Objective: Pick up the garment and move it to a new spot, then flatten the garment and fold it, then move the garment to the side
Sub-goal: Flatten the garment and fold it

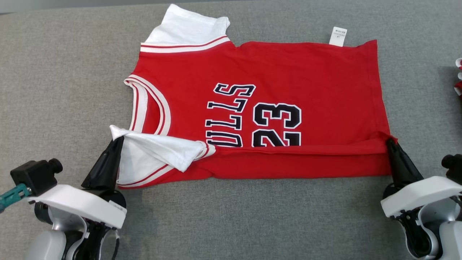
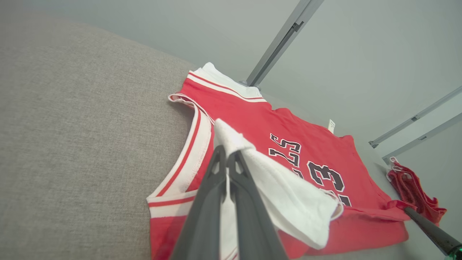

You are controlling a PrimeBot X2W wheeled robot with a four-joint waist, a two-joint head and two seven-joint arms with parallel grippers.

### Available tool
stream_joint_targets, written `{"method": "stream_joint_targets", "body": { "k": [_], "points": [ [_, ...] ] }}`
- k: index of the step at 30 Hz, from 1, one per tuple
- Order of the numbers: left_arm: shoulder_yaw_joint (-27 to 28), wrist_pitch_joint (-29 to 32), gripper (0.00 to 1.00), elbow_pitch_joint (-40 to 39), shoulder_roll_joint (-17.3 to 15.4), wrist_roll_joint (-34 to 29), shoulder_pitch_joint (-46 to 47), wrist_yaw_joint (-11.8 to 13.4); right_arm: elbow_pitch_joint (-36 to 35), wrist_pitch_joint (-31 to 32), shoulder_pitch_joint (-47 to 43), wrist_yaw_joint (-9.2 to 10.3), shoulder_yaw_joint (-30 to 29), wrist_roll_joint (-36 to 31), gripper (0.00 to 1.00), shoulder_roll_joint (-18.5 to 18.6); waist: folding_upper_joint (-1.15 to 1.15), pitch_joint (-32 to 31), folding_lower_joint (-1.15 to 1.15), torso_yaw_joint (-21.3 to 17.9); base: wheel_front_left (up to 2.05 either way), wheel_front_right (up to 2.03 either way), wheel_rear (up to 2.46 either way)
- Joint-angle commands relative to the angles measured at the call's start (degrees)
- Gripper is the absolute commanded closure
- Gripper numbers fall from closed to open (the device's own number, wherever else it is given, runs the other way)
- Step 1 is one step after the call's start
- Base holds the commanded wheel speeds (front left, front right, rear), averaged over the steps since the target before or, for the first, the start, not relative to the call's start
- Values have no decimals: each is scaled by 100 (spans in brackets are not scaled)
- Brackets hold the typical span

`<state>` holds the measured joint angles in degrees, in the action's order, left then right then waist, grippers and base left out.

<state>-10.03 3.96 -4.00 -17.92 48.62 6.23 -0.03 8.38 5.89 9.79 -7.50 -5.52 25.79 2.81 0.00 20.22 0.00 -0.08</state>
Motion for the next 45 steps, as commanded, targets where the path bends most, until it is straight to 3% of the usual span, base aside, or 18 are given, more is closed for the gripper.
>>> {"method": "stream_joint_targets", "body": {
  "k": [1,2,3,4,5,12,17,22,31,45],
  "points": [
    [5,-30,100,128,-9,34,171,-73,69,-47,129,2,4,-43,98,28,0,51,0,-3,0,0,0],
    [-9,-39,100,207,0,53,231,-119,97,-74,171,2,39,-39,66,26,0,70,0,-3,0,0,0],
    [-18,-56,65,284,2,62,287,-154,110,-106,211,2,80,-37,27,27,0,86,0,-4,0,0,0],
    [-22,-76,9,346,14,66,335,-185,130,-132,243,2,109,-40,0,29,0,101,0,-4,0,0,0],
    [-26,-102,0,408,30,73,380,-209,133,-176,276,2,151,-37,0,28,0,116,0,-5,0,0,0],
    [13,-629,0,648,63,-268,602,-260,-50,-717,380,2,328,-283,0,29,0,196,0,-11,0,0,0],
    [81,-1387,0,657,50,-848,696,-64,-325,-1304,373,2,386,-670,0,117,0,206,0,-23,0,0,0],
    [169,-1778,0,512,79,-1327,711,117,-539,-1687,307,2,363,-952,0,197,0,150,0,-12,0,0,0],
    [261,-1909,0,276,209,-2026,153,211,-700,-1829,-144,2,169,-1464,0,298,0,-125,0,20,0,0,0],
    [241,-1917,0,541,318,-2147,-242,111,-702,-1723,-510,2,88,-1451,0,194,0,-244,0,-15,0,0,0]
  ]
}}
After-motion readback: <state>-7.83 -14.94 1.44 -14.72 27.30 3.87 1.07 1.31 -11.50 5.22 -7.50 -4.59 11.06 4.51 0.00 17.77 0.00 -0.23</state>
